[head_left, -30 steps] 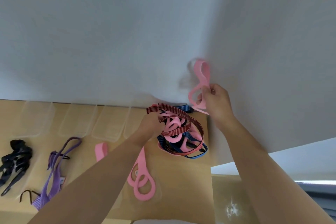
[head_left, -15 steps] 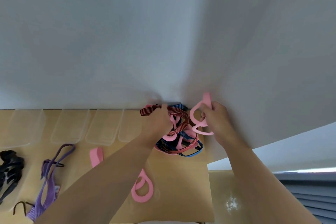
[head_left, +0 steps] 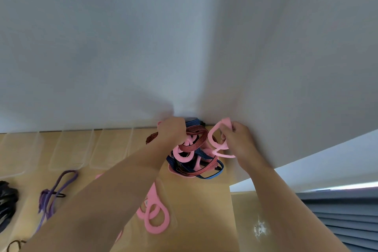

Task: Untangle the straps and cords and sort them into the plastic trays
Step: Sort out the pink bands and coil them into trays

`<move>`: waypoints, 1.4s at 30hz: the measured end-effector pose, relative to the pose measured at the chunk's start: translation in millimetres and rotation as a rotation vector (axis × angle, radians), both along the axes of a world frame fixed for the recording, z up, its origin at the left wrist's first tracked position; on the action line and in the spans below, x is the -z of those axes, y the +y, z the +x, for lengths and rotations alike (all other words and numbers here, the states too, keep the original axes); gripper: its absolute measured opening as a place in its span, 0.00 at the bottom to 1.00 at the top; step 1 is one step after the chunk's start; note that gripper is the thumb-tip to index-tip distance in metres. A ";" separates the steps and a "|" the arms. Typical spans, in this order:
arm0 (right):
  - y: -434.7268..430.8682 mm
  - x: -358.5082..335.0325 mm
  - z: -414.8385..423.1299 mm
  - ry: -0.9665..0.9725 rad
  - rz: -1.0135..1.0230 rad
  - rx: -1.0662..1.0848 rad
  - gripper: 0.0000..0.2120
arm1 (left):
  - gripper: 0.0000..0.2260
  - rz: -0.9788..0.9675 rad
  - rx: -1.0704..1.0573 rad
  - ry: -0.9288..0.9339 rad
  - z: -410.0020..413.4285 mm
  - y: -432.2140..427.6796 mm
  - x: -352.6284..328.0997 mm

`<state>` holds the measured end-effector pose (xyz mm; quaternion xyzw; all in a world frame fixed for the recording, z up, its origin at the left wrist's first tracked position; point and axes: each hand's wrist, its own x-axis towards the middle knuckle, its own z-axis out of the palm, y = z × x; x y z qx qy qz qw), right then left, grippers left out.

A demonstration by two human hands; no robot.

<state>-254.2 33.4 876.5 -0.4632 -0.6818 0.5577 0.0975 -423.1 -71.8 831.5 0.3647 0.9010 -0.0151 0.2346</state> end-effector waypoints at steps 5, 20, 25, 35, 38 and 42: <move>-3.8 0.1 -2.2 0.005 -0.011 -0.022 0.11 | 0.16 0.000 0.030 0.097 -3.8 -0.2 -5.6; -18.9 -8.3 -2.5 0.057 0.086 -0.015 0.15 | 0.11 0.664 -0.418 -0.844 -12.7 -43.4 -66.3; -31.7 -6.7 0.5 0.087 0.057 0.017 0.21 | 0.05 0.839 -0.370 -0.777 -8.7 -44.3 -86.9; -60.9 -2.3 16.2 0.086 -0.087 0.119 0.17 | 0.04 1.010 -0.190 -0.622 6.5 -41.3 -143.1; -67.9 -0.8 24.5 0.090 -0.102 0.093 0.14 | 0.04 1.068 -0.173 -0.607 15.7 -43.2 -165.1; -71.7 -0.2 36.0 0.098 -0.113 0.032 0.12 | 0.07 1.132 -0.128 -0.545 33.2 -46.5 -197.6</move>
